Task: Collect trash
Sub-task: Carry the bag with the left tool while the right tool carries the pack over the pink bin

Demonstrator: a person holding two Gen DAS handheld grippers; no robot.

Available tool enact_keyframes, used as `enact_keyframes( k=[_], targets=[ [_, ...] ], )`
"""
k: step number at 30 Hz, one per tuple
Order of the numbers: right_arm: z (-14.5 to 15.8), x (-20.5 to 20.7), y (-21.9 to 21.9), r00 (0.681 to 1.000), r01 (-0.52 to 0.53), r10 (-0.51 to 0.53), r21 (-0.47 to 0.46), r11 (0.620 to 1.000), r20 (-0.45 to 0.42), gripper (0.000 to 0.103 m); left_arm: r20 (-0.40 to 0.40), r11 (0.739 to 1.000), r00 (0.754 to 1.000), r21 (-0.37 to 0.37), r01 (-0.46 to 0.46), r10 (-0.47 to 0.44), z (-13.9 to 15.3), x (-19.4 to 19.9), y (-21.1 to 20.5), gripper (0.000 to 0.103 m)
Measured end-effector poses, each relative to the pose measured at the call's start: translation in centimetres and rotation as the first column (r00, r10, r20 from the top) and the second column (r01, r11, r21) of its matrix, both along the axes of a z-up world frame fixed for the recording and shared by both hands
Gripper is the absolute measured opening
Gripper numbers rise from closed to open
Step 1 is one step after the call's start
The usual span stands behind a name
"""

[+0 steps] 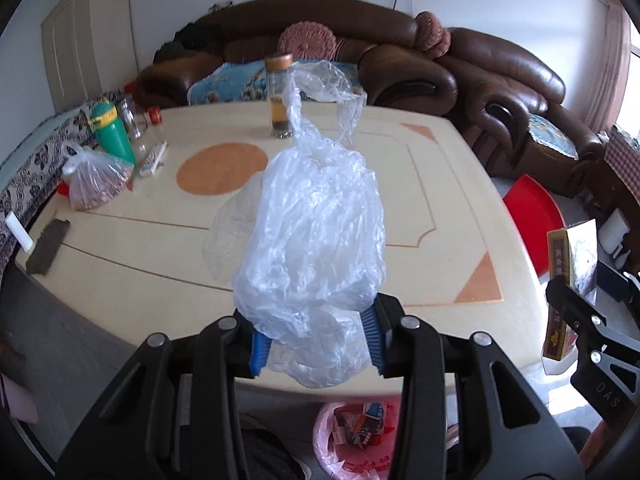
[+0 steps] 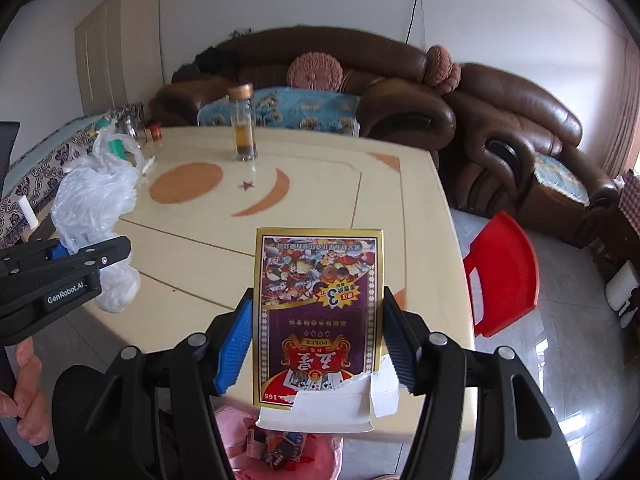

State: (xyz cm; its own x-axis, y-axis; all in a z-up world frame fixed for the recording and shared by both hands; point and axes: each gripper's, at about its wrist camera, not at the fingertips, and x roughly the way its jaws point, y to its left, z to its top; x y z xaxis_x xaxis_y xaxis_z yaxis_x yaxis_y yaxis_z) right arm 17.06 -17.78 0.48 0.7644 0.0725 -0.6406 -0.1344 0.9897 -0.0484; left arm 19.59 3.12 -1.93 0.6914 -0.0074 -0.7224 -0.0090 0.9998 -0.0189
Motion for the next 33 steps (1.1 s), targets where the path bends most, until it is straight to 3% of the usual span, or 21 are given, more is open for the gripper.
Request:
enact_keyframes(
  k=[8,20,33],
  targets=[
    [2.3,-5.3,-0.3,0.997,0.028,-0.029,0.018,0.999,0.070,0.059,0.058,0.998,0.998,0.051,0.034,-0.037,1.5,-4.8,-1.0,0.038],
    [1.9,-11.1,-0.3,0.996,0.041,-0.043,0.028,0.999,0.082,0.059,0.098,0.992,0.990,0.084,0.092,-0.100,1.0,-10.4,-2.4,0.039],
    [0.3,-12.6,0.5,0.998,0.035,-0.036,0.026,0.999,0.052,0.059,0.086,0.979,0.982,0.135,0.153,-0.165,-0.9,-13.4,-3.0,0.039]
  ],
)
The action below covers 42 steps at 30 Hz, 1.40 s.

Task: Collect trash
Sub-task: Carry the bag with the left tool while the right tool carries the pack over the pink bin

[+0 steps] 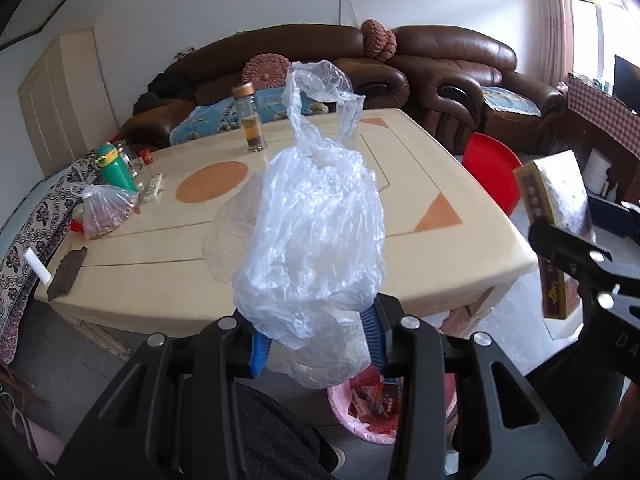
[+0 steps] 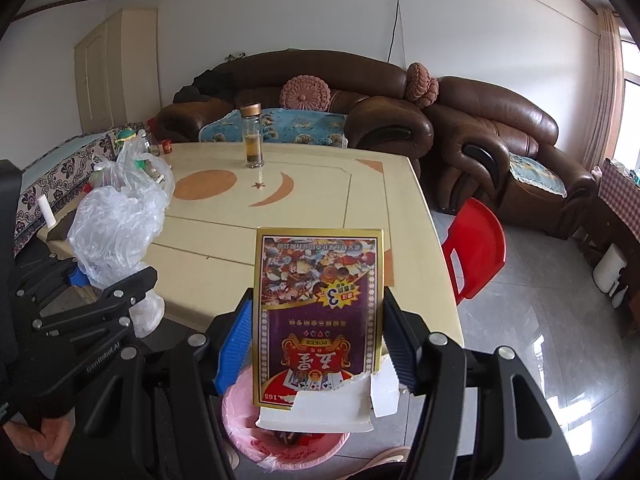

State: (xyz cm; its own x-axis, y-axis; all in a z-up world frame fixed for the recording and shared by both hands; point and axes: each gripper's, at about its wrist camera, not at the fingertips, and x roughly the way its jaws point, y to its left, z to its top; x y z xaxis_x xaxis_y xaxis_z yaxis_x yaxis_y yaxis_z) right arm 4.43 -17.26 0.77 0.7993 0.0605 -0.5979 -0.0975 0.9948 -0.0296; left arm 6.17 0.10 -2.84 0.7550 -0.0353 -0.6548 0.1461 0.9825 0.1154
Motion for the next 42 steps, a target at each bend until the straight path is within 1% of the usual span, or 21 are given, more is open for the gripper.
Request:
enact_keyframes(
  k=[7,13,17,25,28,34,39,42],
  targets=[
    [-1.2,0.0,0.2,0.999,-0.008,0.008,0.013,1.000,-0.034,0.059,-0.020,1.000,1.000,0.003,0.004,-0.004,-0.9,-0.1,-0.1,0.039],
    [-3.2,-0.2,0.4,0.997,-0.020,0.022,0.025,0.999,-0.080,0.059,-0.060,1.000,0.998,-0.009,0.011,-0.012,-2.1,-0.1,-0.1,0.039],
    [-4.4,-0.2,0.5,0.993,-0.022,0.025,0.031,0.999,-0.111,0.059,-0.084,1.000,0.996,0.007,0.025,-0.025,-3.1,-0.4,-0.5,0.039],
    [-5.9,0.0,0.6,0.989,-0.019,0.023,0.028,0.999,-0.144,0.059,-0.122,0.997,0.990,0.040,0.071,-0.065,-5.4,-0.8,-1.0,0.039],
    [-6.9,0.1,0.5,0.986,-0.015,0.020,0.028,0.999,-0.164,0.059,-0.153,0.994,0.984,0.046,0.096,-0.088,-6.5,-0.9,-1.2,0.039],
    [-9.5,0.8,0.0,0.975,-0.011,0.018,0.033,0.999,-0.222,0.059,-0.210,0.992,0.973,0.058,0.111,-0.097,-8.8,-0.7,-1.1,0.039],
    [-11.9,1.5,-0.3,0.961,-0.006,0.016,0.038,0.999,-0.274,0.059,-0.258,0.983,0.955,0.070,0.170,-0.147,-11.0,-0.8,-2.0,0.039],
    [-13.4,2.0,-0.3,0.951,-0.006,0.018,0.040,0.999,-0.307,0.059,-0.301,0.980,0.939,0.061,0.191,-0.164,-12.4,-0.5,-2.4,0.039]
  ],
)
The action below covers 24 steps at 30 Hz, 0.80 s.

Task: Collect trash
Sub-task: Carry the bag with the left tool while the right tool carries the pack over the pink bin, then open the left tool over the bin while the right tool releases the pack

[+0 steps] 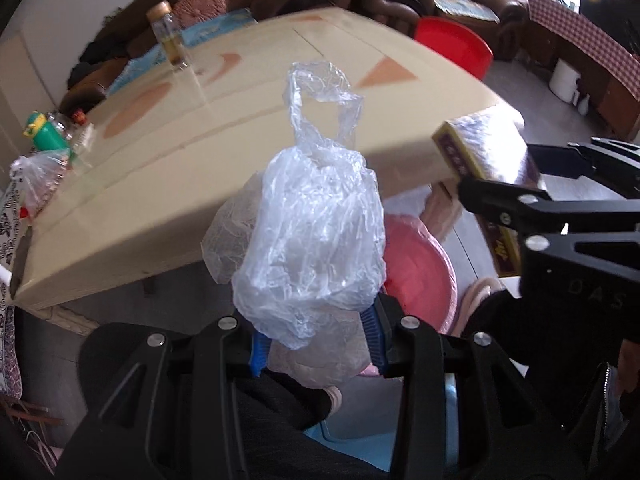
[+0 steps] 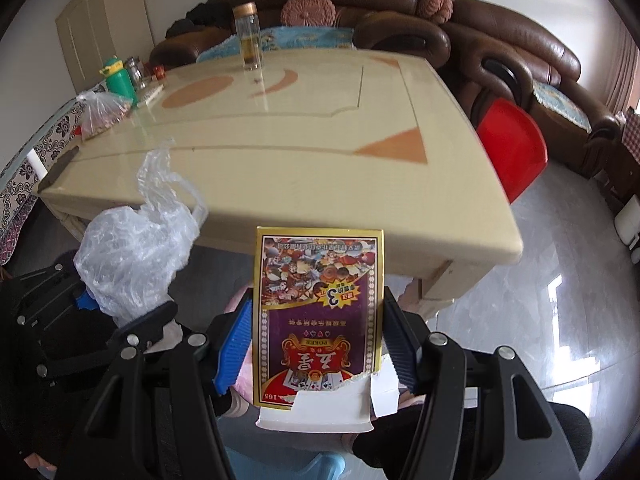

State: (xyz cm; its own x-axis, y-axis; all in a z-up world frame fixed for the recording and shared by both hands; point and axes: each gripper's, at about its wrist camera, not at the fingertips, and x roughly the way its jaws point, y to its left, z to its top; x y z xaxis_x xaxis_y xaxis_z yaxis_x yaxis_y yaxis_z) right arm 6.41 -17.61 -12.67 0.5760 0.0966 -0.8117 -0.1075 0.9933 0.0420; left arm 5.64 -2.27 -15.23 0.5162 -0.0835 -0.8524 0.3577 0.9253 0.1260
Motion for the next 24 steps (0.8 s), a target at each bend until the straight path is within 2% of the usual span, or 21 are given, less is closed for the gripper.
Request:
enact_keyframes(
  k=[11,14,17,20,24],
  targets=[
    [-5.9,2.2,-0.5,0.989,-0.002,0.009,0.048,0.999,-0.149,0.059,-0.161,0.999,0.986,-0.002,0.042,-0.042,-5.3,1.9,-1.2,0.039],
    [-7.9,2.7,-0.6,0.982,-0.002,0.011,0.048,0.999,-0.191,0.059,-0.246,0.998,0.968,-0.031,0.047,-0.054,-7.2,2.6,-1.5,0.039],
    [-9.8,3.3,-0.8,0.972,0.003,0.009,0.051,0.999,-0.235,0.059,-0.302,0.998,0.951,-0.030,0.051,-0.058,-9.2,2.9,-1.8,0.039],
    [-12.1,4.3,-1.1,0.960,0.014,0.001,0.052,0.999,-0.281,0.059,-0.378,0.998,0.925,-0.051,0.035,-0.052,-11.2,3.9,-1.9,0.039],
    [-15.2,5.7,-1.4,0.941,0.020,-0.001,0.052,0.998,-0.339,0.059,-0.435,1.000,0.900,-0.028,0.013,-0.024,-13.7,5.7,-2.1,0.039]
  ],
)
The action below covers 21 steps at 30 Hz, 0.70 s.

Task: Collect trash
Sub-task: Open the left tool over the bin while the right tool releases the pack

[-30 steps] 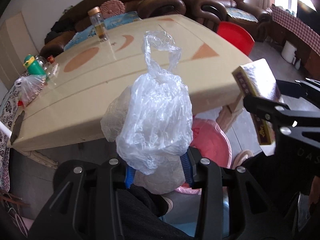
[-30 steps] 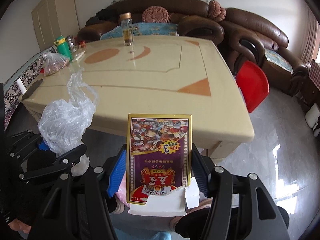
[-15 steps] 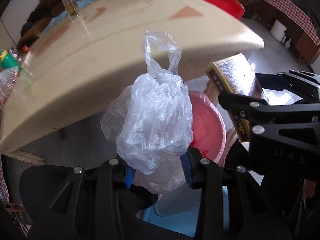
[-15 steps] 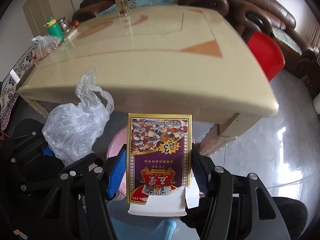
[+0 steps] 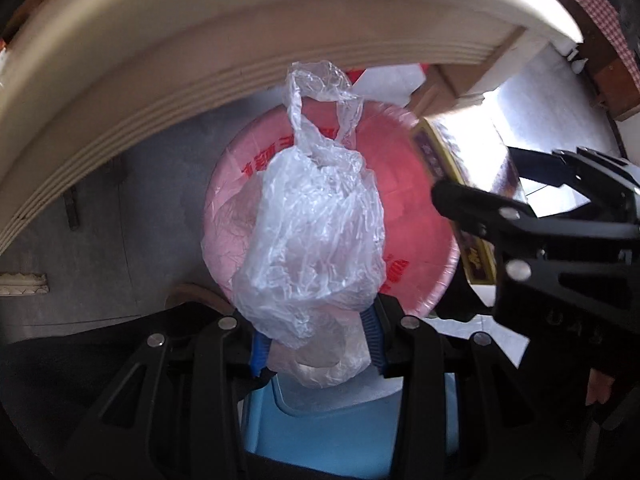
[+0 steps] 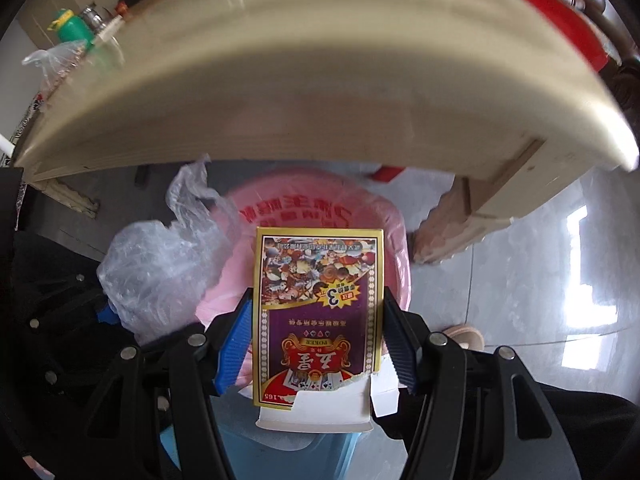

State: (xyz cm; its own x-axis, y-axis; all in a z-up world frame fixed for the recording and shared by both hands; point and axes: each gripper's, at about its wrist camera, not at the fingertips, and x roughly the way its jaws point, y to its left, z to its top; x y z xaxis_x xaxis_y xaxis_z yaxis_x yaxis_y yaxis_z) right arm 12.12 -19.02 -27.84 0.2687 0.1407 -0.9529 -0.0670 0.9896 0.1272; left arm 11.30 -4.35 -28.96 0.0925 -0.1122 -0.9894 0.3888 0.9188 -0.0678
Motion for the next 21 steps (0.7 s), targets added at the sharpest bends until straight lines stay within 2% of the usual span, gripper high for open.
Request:
enact_keyframes(
  k=[5,12,15,18,21],
  targets=[
    [-3.3,2.1,0.0,0.997,-0.007,0.008,0.010,1.000,-0.080,0.059,-0.086,0.999,0.996,0.027,-0.020,0.022,-3.2,1.7,-0.9,0.038],
    [-7.5,3.1,0.3,0.989,-0.024,0.026,0.015,1.000,-0.148,0.059,-0.136,0.997,0.989,0.052,-0.056,0.062,-6.3,3.0,-1.6,0.038],
    [-8.3,3.4,0.2,0.986,-0.021,0.027,0.039,0.999,-0.162,0.059,-0.167,0.997,0.983,0.043,-0.065,0.071,-6.9,4.0,-1.7,0.038],
    [-9.0,3.6,-0.1,0.985,-0.022,0.027,0.031,0.999,-0.170,0.059,-0.141,0.996,0.988,0.073,-0.059,0.069,-7.2,4.3,-2.1,0.039],
    [-9.5,3.7,-0.3,0.984,-0.012,0.018,0.038,0.999,-0.176,0.059,-0.156,0.995,0.984,0.066,-0.073,0.083,-6.9,4.6,-2.2,0.042]
  ],
)
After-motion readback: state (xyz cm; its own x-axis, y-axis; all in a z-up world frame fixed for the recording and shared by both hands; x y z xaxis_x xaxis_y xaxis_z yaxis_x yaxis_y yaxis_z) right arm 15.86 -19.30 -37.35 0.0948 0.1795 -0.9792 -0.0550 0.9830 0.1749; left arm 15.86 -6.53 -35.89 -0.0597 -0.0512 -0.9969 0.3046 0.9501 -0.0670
